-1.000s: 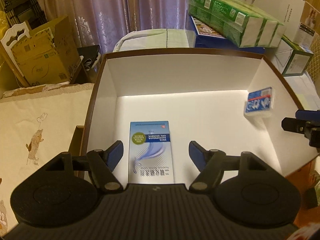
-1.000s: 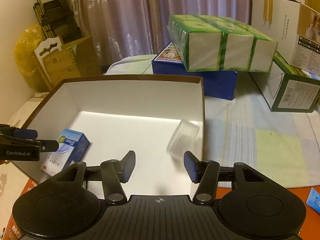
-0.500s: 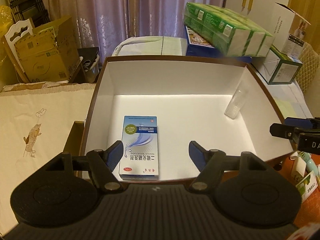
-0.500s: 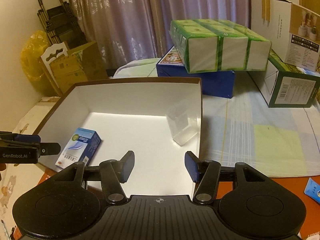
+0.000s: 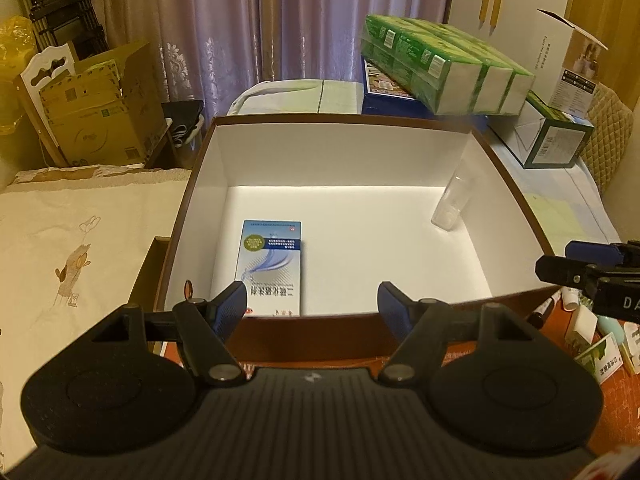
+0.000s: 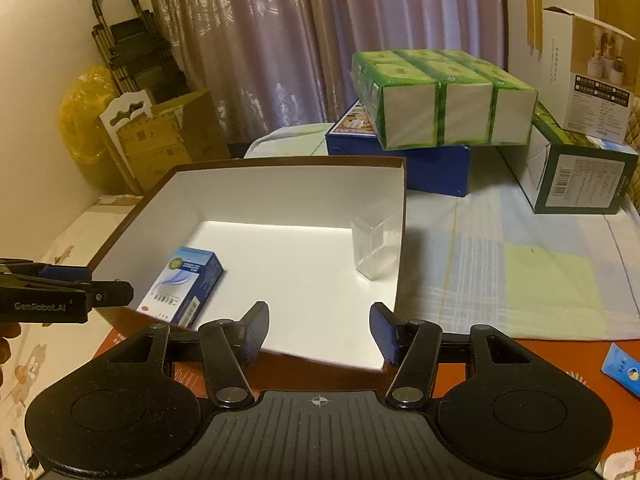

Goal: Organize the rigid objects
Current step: 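Withdraw both open tools from the box back toward the mat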

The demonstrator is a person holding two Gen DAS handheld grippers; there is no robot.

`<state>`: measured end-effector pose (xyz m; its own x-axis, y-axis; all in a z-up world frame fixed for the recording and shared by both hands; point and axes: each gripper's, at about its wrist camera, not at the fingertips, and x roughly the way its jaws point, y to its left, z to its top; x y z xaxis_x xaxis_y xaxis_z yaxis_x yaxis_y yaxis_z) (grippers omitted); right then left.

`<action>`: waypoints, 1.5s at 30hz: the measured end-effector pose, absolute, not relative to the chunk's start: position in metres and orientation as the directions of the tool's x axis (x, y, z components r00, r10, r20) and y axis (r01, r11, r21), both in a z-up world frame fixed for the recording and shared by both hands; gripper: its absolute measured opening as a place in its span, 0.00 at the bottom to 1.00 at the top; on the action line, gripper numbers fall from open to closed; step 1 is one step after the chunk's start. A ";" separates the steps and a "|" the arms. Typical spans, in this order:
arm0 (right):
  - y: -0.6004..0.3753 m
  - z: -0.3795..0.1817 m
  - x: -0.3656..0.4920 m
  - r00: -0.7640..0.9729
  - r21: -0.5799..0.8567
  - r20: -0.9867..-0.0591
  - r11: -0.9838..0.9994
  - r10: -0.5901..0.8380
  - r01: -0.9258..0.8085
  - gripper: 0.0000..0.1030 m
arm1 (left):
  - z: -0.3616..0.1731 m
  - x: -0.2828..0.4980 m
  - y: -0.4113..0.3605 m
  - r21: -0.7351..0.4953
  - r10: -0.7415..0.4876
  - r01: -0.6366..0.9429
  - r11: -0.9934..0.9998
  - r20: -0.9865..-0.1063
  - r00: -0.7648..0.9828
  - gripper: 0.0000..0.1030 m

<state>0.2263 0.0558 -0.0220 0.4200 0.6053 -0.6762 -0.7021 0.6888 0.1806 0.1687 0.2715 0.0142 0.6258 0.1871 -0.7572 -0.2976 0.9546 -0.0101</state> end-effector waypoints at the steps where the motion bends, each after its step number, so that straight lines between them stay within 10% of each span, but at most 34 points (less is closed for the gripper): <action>1: 0.053 -0.021 0.225 0.418 0.183 -0.675 0.687 0.608 -0.704 0.51 | 0.015 0.166 0.269 -0.009 0.188 -0.297 0.955 -0.756 0.627 0.67; 45: -0.190 -0.033 0.190 0.404 0.240 -0.751 0.786 0.522 -0.570 0.52 | -0.026 0.165 0.024 -0.084 -0.151 0.137 0.987 -0.767 0.623 0.67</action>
